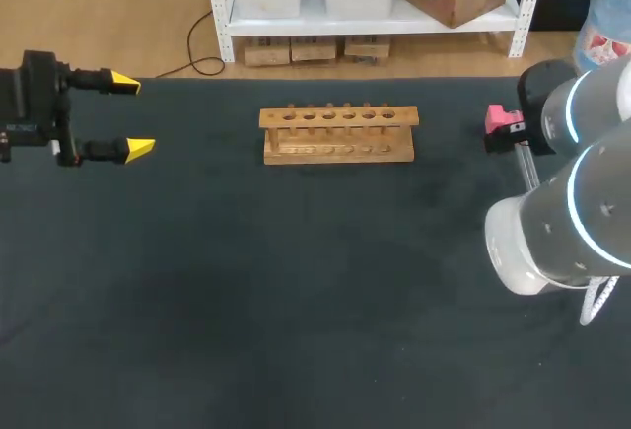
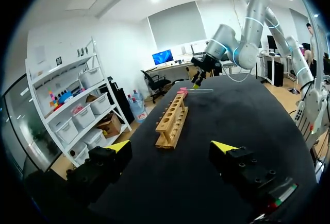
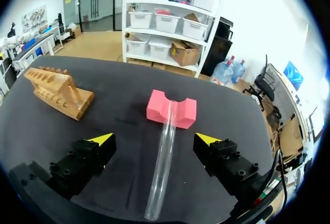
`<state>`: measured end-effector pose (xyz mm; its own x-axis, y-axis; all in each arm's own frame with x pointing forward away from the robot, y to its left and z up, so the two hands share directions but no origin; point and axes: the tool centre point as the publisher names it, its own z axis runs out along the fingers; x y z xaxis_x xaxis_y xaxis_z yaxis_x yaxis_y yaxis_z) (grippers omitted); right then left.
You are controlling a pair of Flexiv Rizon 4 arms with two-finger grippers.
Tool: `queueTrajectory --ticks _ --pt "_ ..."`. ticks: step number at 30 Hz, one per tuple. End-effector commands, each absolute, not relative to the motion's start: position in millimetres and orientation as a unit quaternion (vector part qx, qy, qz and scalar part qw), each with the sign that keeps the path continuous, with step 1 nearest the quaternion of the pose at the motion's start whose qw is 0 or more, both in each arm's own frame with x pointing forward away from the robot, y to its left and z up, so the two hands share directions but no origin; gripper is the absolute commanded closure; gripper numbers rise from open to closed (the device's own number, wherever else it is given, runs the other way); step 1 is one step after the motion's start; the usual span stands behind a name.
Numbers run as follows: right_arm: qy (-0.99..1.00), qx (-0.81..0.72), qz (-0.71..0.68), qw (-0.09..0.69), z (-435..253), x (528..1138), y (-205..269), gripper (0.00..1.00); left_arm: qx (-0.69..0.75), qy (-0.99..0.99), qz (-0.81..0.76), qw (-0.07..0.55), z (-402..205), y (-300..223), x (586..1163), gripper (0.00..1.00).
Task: Grasp the test tube, adjust it, and insert it.
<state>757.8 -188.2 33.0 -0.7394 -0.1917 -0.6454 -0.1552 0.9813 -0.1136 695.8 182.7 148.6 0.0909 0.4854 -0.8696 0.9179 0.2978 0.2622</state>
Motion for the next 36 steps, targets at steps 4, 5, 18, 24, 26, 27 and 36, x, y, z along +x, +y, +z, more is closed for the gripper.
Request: queueTrajectory --ticks 4,5,18,24,26,27,36 --pt "0.938 -0.08 -0.025 0.337 27 765 -193 0.0 0.55 0.636 -0.219 0.495 147 183 695 0.0" --pt "0.939 -0.082 -0.017 0.333 26 766 -194 0.0 0.55 0.636 -0.219 0.495 147 183 695 0.0" --pt "0.948 -0.075 0.048 0.306 7 767 -201 0.0 0.55 0.636 -0.219 0.495 147 183 695 0.0" --pt "0.95 -0.071 0.057 0.298 0 768 -200 0.0 0.55 0.636 -0.219 0.495 147 183 695 0.0" --pt "0.951 -0.069 0.059 0.297 -1 767 -199 0.0 0.55 0.636 -0.219 0.495 147 183 695 0.0" --pt "0.951 -0.069 0.06 0.297 -2 767 -199 0.0 0.55 0.636 -0.219 0.495 147 183 695 0.0" --pt "0.952 -0.072 0.055 0.293 -2 762 -200 0.0 0.55 0.636 -0.219 0.495 147 183 695 0.0"
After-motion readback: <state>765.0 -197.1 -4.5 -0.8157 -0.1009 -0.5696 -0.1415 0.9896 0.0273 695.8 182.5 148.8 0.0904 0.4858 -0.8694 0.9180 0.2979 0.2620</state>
